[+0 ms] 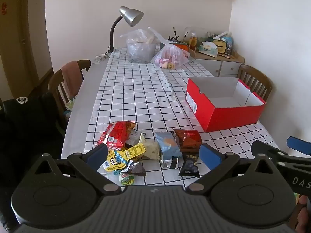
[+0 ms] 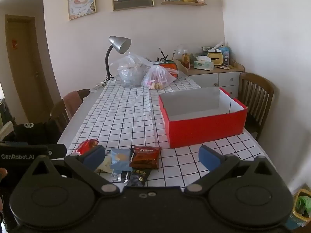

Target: Organize snacks

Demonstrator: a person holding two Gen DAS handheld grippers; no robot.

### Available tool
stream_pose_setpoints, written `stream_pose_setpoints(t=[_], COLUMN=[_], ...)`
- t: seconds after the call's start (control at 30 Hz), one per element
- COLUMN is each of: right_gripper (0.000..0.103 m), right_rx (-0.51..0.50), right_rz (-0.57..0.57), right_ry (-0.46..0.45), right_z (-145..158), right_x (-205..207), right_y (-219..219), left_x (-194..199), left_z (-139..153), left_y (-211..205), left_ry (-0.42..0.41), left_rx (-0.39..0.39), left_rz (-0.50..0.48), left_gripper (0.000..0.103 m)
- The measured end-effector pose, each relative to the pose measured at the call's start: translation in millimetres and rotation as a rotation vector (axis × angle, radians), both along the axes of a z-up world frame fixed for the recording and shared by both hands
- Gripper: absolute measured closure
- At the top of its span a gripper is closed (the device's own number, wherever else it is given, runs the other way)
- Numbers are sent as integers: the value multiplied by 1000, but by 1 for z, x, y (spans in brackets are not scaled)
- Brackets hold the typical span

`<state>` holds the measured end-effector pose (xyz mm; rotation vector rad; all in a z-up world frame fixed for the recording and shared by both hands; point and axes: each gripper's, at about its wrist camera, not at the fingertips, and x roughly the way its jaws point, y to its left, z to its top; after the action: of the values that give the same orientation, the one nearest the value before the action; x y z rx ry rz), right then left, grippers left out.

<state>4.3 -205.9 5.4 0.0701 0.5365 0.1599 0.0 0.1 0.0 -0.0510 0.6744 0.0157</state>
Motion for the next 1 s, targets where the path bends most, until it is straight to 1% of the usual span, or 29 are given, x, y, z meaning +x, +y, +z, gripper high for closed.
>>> stream_pose_setpoints(t=[0.23,0.3,0.43,0.57,1.0], right_gripper=[0,0,0,1,1], right_rx=[-10,-13,-14,-11,-7], right_rz=[-13,-8,-12,15,28], right_ry=[-10,-15,-27,-43,-68], right_z=[3,1,2,7,9], right_x=[0,0,-1,-2,-5], right_y=[-5,6,13,5,10], left_x=[-3,-3,-5,-10,-15], left_z=[2,2,5,8,15], left_y=[-1,-3,-1,1,5], left_ry=[-7,-20,-46,-66,-107], left_rx=[6,8,6,9,11], left_rz=[5,5,9,10,16], left_gripper=[2,2,2,2,2])
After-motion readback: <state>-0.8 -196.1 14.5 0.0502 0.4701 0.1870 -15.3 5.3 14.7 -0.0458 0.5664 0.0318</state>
